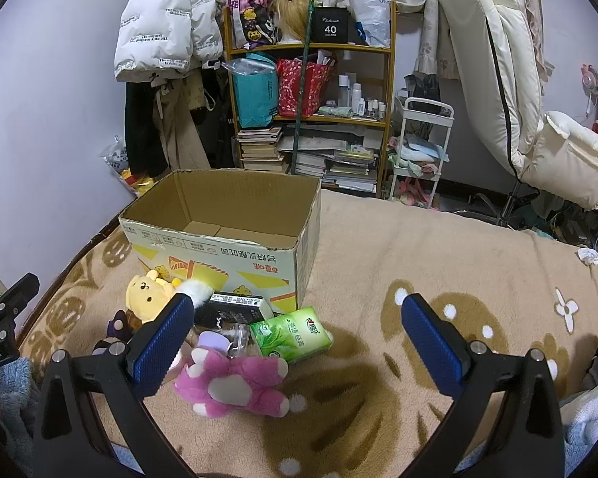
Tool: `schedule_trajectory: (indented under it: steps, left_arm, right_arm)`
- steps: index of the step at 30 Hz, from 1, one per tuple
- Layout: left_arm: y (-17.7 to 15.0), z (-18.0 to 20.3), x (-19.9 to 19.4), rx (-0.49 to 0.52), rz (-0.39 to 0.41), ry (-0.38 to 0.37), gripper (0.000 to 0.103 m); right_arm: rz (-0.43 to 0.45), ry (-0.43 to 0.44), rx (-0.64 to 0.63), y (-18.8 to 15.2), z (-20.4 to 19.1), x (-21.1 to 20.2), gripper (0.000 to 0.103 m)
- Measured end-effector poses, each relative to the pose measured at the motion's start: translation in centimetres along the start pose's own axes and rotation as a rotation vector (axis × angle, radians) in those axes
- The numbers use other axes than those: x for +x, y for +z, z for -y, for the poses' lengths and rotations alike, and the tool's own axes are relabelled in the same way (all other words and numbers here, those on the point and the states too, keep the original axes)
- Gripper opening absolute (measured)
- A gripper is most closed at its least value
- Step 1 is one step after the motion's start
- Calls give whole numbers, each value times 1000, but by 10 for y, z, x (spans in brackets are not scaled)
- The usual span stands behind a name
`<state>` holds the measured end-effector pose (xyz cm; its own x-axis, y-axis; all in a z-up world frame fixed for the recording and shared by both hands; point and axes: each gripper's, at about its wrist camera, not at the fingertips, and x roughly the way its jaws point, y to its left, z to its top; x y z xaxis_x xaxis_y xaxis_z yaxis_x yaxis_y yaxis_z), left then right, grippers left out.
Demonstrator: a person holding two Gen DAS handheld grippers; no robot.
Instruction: Organize soft objects
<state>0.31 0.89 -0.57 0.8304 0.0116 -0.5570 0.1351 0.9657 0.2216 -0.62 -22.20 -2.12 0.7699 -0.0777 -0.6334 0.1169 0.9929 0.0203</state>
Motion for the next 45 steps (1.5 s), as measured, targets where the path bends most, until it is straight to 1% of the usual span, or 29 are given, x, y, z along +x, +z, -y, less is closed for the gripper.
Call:
schedule_trajectory:
  steps: [38,41,45]
  left_arm:
    - [-3,2,1,7,-4,4,102]
    - [-5,1,5,10,-13,2,102]
    - [-8,0,14,14,-43,-3,102]
  right_arm:
    - [-5,2,-1,-1,0,1,103]
    - [-5,2,-1,0,-1,1,103]
    - [-9,2,-1,-1,0,1,103]
